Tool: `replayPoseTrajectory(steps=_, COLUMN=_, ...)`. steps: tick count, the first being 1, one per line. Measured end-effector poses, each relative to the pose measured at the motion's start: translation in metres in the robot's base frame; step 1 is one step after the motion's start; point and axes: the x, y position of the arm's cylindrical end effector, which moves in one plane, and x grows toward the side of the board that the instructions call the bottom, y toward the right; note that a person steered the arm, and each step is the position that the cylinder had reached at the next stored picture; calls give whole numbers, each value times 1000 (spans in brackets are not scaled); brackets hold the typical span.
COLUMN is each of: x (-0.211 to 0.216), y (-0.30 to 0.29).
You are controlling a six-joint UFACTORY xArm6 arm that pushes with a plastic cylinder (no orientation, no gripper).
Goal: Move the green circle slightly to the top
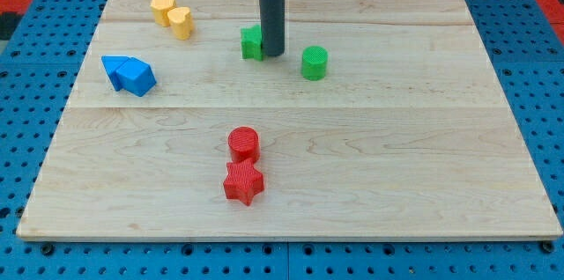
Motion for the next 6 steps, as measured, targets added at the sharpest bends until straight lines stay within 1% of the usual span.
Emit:
replayPoseTrajectory(steps=1, x=-10, y=1)
replayPoseTrajectory(steps=2, x=11, y=76)
replayPoseTrajectory(steps=3, x=26, y=170)
replayPoseTrajectory(steps=4, x=88, y=179)
replayPoseTrajectory(steps=5, x=138, y=101)
replayPoseTrajectory(steps=6, x=66, y=78)
